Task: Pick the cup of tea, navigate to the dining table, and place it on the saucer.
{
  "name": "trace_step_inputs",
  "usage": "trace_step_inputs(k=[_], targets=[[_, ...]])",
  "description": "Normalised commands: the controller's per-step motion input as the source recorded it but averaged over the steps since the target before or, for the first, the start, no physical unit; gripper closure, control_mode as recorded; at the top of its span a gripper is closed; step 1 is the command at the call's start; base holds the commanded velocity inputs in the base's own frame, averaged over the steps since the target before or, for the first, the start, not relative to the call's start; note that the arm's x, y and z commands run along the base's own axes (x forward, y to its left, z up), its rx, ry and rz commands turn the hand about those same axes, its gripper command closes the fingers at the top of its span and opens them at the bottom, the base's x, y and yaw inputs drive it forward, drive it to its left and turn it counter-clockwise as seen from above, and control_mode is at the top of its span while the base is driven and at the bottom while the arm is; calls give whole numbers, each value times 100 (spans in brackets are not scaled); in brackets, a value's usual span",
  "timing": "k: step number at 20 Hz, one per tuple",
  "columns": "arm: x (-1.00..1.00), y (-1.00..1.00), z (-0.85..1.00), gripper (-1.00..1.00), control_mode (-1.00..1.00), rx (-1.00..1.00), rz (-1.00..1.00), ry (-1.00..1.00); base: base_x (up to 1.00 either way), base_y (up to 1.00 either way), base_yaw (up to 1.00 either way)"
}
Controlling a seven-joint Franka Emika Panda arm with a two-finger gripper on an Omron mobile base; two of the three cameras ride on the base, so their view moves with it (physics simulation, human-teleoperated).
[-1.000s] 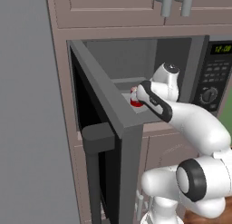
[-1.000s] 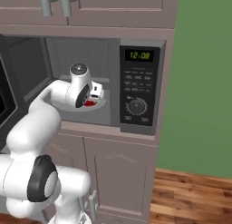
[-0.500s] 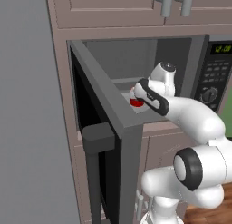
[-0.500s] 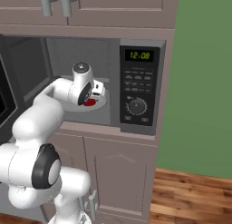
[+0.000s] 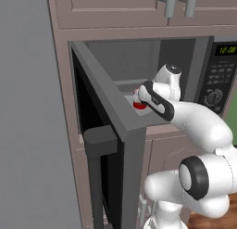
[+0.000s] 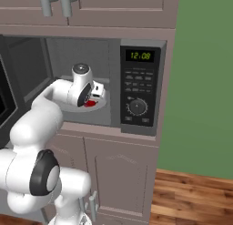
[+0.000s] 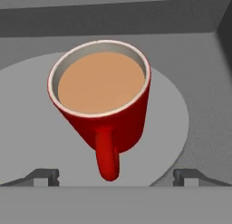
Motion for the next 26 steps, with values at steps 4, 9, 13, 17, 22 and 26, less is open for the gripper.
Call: trace_step_inputs(k=[4,9,13,17,22,26], targets=[[-1,2,-17,-100,-100,0,0,0,0,0,0],[13,4,0,-100,-100,0,0,0,0,0,0],[4,2,0,-100,-100,0,0,0,0,0,0],[0,3,0,-100,-100,0,0,0,0,0,0],[6,6,-8,-100,-100,0,0,0,0,0,0],[5,2,-5,-100,-100,0,0,0,0,0,0]])
